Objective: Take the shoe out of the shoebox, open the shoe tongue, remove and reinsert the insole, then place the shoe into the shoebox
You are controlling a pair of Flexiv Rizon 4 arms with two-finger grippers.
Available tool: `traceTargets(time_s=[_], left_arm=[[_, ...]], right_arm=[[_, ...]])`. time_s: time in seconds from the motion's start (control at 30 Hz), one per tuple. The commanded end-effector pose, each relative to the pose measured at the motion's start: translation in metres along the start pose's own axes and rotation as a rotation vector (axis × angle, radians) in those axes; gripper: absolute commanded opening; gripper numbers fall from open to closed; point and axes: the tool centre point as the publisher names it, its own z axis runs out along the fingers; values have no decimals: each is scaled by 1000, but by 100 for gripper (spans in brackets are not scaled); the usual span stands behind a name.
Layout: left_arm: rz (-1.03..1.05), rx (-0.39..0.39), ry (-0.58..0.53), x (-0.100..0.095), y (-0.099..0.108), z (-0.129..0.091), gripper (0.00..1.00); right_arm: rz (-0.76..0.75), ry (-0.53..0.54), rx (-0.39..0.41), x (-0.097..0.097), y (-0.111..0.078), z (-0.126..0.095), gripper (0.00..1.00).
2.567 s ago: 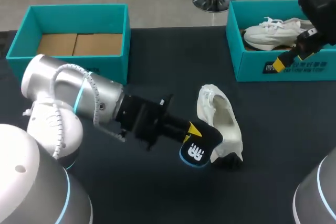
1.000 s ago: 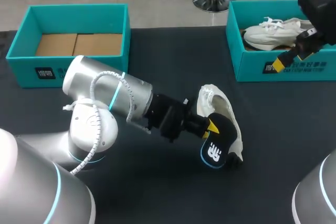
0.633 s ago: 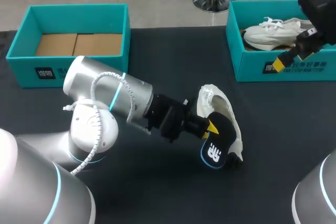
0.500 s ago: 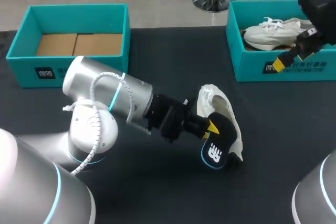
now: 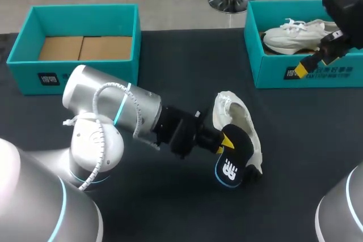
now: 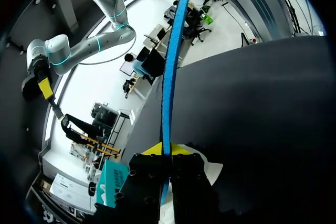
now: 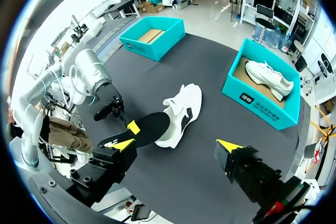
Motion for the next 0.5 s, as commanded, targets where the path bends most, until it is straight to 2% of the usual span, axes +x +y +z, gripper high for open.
traceTargets(time_s=[0.03, 0.2, 0.5], left_arm=[[2, -4, 5, -3, 4, 20, 0], [-9, -4, 7, -5, 8, 26, 0], [-51, -51, 7, -3, 32, 28, 0]], right_arm=[[1, 0, 7, -1, 3, 1, 100], [1, 0, 7, -1, 3, 1, 100], [1, 0, 7, -1, 3, 1, 100]])
